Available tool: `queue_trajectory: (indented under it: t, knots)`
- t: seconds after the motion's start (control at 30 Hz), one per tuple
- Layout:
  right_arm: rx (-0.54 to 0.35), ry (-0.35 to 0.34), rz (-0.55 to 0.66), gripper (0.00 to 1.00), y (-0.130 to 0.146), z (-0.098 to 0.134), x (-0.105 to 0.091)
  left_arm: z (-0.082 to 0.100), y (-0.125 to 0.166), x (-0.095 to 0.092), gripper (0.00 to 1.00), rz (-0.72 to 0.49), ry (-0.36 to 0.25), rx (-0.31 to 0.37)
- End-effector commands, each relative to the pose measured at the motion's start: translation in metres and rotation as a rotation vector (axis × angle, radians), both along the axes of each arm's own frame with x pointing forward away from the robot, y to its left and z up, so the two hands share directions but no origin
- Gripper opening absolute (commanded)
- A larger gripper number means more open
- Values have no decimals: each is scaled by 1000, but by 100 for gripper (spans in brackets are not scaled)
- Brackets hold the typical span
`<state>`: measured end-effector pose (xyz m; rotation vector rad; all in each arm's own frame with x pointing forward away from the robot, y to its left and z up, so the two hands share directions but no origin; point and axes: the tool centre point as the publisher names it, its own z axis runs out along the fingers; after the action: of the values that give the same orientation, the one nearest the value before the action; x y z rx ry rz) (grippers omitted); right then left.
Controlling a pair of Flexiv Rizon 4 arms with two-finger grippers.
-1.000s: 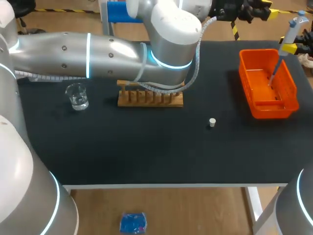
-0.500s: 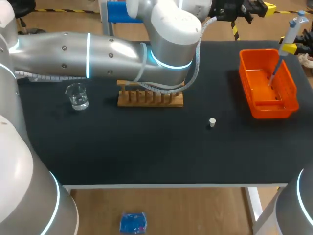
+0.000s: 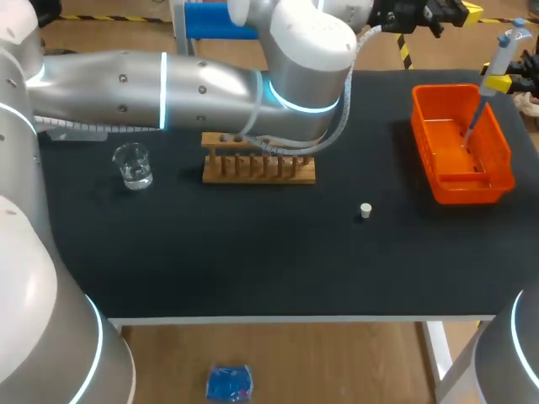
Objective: Invert the test tube, pick up the pipette, mount the tip to pipette, aspirate from beaker and dispense into the tube, eject the tip, return the pipette, and cap with the stopper.
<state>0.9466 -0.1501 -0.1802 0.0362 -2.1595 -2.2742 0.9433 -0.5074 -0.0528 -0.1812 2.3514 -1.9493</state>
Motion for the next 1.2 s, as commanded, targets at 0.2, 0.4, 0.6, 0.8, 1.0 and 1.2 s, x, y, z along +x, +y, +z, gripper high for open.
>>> queue_trajectory:
  t: [0.2, 0.4, 0.6, 0.8, 1.0, 1.2]
  knots:
    - [-2, 0, 3, 0, -1, 0, 1, -10, -19, 12, 0, -17, -11, -62]
    - [-2, 0, 3, 0, -1, 0, 1, -12, -28, 14, 0, -21, -14, -84]
    - [-2, 0, 3, 0, -1, 0, 1, -14, -33, 16, 0, -22, -21, -120]
    - [-2, 0, 3, 0, -1, 0, 1, -14, -39, 12, 0, -22, -23, -142]
    - [-2, 0, 3, 0, -1, 0, 1, -19, -42, 8, 0, -23, -18, -154]
    - [-2, 0, 3, 0, -1, 0, 1, -22, -45, 6, 0, -35, -24, -173]
